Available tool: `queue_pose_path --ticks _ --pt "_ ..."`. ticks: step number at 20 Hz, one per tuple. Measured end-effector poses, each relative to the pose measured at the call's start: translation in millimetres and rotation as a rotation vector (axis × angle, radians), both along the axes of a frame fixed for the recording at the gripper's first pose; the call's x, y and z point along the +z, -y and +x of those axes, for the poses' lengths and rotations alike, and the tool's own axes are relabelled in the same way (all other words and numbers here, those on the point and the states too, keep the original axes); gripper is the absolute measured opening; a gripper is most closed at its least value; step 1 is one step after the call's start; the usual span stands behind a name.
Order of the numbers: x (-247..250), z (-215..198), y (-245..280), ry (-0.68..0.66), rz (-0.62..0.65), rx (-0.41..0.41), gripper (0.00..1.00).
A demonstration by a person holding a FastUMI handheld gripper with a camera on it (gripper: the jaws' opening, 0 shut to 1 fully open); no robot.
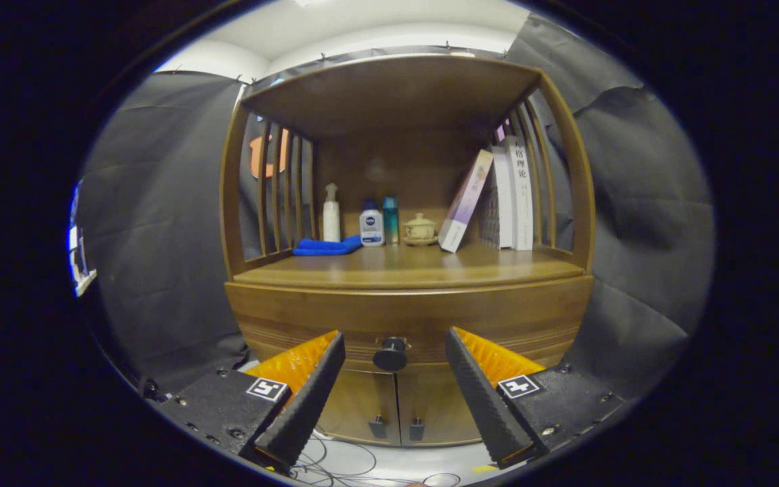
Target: Pull open the drawer, take out the items inside it, and place them on the countertop above the cabinet.
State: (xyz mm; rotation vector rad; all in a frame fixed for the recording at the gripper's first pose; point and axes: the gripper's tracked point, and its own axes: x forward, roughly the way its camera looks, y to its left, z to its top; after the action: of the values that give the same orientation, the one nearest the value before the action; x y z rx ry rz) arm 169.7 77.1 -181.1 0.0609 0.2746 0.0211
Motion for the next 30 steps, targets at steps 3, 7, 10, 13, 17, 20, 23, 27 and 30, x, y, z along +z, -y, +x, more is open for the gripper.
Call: queue_pose_path --ticks 3,7,10,13,17,20,23,27,30 --pt "-21.1 15.6 -1.9 -0.028 -0.009 -0.009 0.94" --pt "-42.5 39.4 -6.2 -0.054 -0.017 -0.031 0.84" --pt "-54.4 61.3 -5.5 -0.061 -0.032 -0.044 0.69" --pt "-61.3 70.8 -6.7 -0.06 -0.032 -0.057 0.63" --pt "-66.6 78.2 -3.4 -0.043 -0.011 -0.089 0.54" --pt "-64.6 78.3 -0.2 0.015 -0.059 -0.073 0.52" --pt "-68.0 78.2 0.7 0.009 -0.063 -0.062 0.45" --pt "-67.2 76.7 0.2 -0.03 -0.024 -0.08 0.4" --pt "-66.6 71.8 -0.9 -0.051 0.006 -0.079 0.37"
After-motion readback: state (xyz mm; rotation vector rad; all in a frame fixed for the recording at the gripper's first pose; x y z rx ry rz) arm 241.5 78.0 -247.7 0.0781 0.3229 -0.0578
